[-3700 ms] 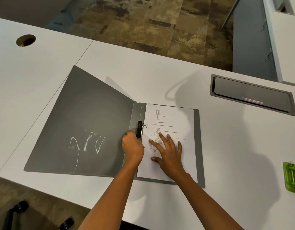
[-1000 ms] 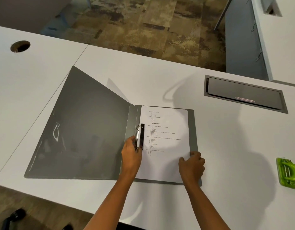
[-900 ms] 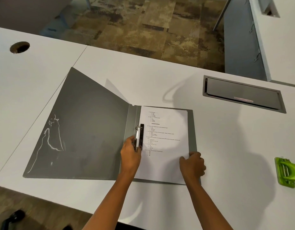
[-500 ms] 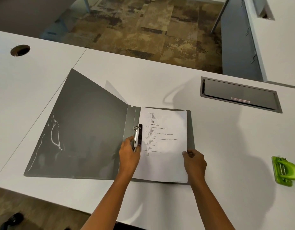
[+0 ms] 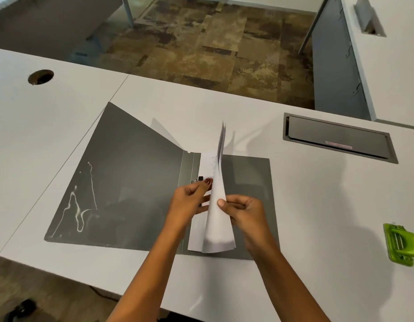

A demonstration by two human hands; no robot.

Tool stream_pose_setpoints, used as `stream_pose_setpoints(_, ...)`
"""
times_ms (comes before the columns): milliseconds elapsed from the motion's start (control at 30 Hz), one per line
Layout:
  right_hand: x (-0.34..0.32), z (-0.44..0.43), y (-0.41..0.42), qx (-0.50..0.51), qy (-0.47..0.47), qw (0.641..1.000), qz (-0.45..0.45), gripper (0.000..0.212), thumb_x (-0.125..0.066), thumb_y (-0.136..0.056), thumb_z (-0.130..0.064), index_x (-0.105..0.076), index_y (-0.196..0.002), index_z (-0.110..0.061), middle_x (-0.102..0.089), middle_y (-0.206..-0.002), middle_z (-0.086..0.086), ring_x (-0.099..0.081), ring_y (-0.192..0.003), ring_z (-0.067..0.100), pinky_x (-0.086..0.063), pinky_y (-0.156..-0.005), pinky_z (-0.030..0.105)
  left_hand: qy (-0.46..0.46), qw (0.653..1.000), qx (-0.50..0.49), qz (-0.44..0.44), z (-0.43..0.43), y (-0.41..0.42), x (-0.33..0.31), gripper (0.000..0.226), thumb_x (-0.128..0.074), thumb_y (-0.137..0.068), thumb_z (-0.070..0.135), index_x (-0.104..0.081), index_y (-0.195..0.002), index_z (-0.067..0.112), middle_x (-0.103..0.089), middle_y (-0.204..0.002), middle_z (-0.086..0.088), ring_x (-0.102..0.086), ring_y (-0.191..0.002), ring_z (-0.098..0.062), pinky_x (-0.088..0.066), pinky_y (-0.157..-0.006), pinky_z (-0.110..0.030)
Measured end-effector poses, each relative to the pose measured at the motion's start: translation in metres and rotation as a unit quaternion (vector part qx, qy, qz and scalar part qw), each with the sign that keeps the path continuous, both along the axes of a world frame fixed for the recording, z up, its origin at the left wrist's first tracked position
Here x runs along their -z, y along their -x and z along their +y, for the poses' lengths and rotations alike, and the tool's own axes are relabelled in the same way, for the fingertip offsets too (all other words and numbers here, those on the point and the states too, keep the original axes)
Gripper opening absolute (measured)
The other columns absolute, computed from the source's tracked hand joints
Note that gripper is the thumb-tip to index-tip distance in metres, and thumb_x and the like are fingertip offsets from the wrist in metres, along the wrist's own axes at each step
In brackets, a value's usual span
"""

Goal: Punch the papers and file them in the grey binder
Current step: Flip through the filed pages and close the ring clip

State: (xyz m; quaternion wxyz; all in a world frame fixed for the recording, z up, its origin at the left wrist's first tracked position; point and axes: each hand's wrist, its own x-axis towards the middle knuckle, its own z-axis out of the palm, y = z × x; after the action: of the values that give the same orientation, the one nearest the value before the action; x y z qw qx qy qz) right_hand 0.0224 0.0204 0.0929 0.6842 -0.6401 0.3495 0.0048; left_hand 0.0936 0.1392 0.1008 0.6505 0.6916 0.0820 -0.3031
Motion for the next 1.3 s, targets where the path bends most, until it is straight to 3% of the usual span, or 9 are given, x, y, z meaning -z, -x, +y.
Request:
stream_pose_setpoints(133,-0.001,0.013,-0.009,-0.038,0.002,0.999,-0.011,0.020,-0.078,-0.074,-0.018,-0.073,-0.091,-0.009,-0.075,-0.089,0.004,-0.072,-0.075,0.016,-0.056,-0.064,0.024,-0.030,0.999,-0.028,-0.002,0.006,-0.004,-0.013,0.020,-0.065,-0.083,0.039,-0.070,-0.088,0.020,-0.072,-0.089,-0.002,-0.071,-0.081,-0.018,-0.058,-0.058,-0.024)
stream_pose_setpoints(267,-0.001,0.026,-0.016,-0.046,0.008,0.999,-0.022,0.022,-0.083,-0.068,-0.022,-0.070,-0.080,-0.009,-0.074,-0.084,0.004,-0.072,-0.075,0.021,-0.058,-0.069,0.030,-0.084,0.995,-0.032,-0.031,0.018,-0.011,-0.010,0.032,-0.067,-0.084,0.034,-0.069,-0.107,0.012,-0.072,-0.097,-0.005,-0.071,-0.085,-0.023,-0.060,-0.072,-0.038)
stream_pose_setpoints(367,-0.003,0.030,-0.018,-0.042,0.033,0.998,-0.014,0.024,-0.082,-0.069,-0.028,-0.062,-0.068,-0.014,-0.069,-0.073,0.000,-0.064,-0.064,0.014,-0.052,-0.060,0.021,-0.137,0.988,-0.052,-0.052,0.027,-0.015,-0.003,0.030,-0.056,-0.092,0.032,-0.060,-0.077,0.007,-0.060,-0.074,-0.008,-0.057,-0.067,-0.020,-0.050,-0.062,-0.028)
stream_pose_setpoints(500,-0.004,0.016,-0.013,0.021,0.033,0.999,-0.011,0.028,-0.080,-0.072,-0.031,-0.060,-0.067,-0.013,-0.070,-0.073,0.008,-0.065,-0.066,0.024,-0.053,-0.062,0.034,-0.181,0.977,-0.077,-0.084,0.043,-0.020,0.000,0.046,-0.050,-0.095,0.025,-0.031,-0.055,0.016,-0.030,-0.052,0.000,-0.026,-0.050,-0.015,-0.023,-0.052,-0.024)
stream_pose_setpoints(800,0.021,-0.046,0.023,0.140,0.155,0.975,0.080,0.020,-0.071,-0.082,-0.026,-0.061,-0.090,-0.010,-0.066,-0.089,0.007,-0.064,-0.079,0.023,-0.052,-0.065,0.026,-0.162,0.981,-0.064,-0.088,0.083,-0.044,-0.002,0.049,-0.053,-0.095,0.022,-0.023,-0.057,0.022,-0.019,-0.053,0.001,-0.017,-0.045,-0.012,-0.014,-0.049,-0.025)
stream_pose_setpoints(967,0.049,-0.062,0.028,0.169,0.182,0.960,0.131,0.024,-0.072,-0.081,-0.026,-0.062,-0.092,-0.008,-0.067,-0.091,0.012,-0.061,-0.080,0.026,-0.052,-0.077,0.034,-0.165,0.977,-0.089,-0.098,0.088,-0.049,-0.006,0.050,-0.055,-0.094,0.024,-0.022,-0.057,0.021,-0.015,-0.060,0.000,-0.014,-0.050,-0.012,-0.015,-0.052,-0.027)
stream_pose_setpoints(1133,0.068,-0.066,0.025,0.172,0.205,0.945,0.186,0.031,-0.071,-0.082,-0.024,-0.059,-0.106,-0.008,-0.067,-0.105,0.015,-0.059,-0.086,0.028,-0.051,-0.080,0.039,-0.140,0.982,-0.089,-0.086,0.091,-0.051,0.000,0.039,-0.060,-0.091,0.024,-0.046,-0.055,0.017,-0.040,-0.054,0.002,-0.034,-0.057,-0.013,-0.030,-0.059,-0.021)
stream_pose_setpoints(1200,0.069,-0.060,0.023,0.180,0.240,0.931,0.208,0.044,-0.074,-0.080,-0.023,-0.051,-0.116,-0.010,-0.061,-0.116,0.016,-0.058,-0.099,0.033,-0.049,-0.086,0.044,-0.122,0.985,-0.091,-0.079,0.092,-0.049,0.001,0.020,-0.063,-0.089,0.022,-0.066,-0.071,0.013,-0.061,-0.069,0.002,-0.054,-0.071,-0.013,-0.042,-0.076,-0.023)
stream_pose_setpoints(1300,0.059,-0.048,0.017,0.175,0.339,0.908,0.172,0.048,-0.076,-0.077,-0.022,-0.050,-0.117,-0.012,-0.056,-0.121,0.015,-0.053,-0.109,0.035,-0.046,-0.090,0.046,-0.098,0.988,-0.099,-0.062,0.090,-0.047,0.004,0.007,-0.067,-0.086,0.018,-0.071,-0.087,0.012,-0.069,-0.082,0.004,-0.063,-0.082,-0.013,-0.043,-0.086,-0.027)
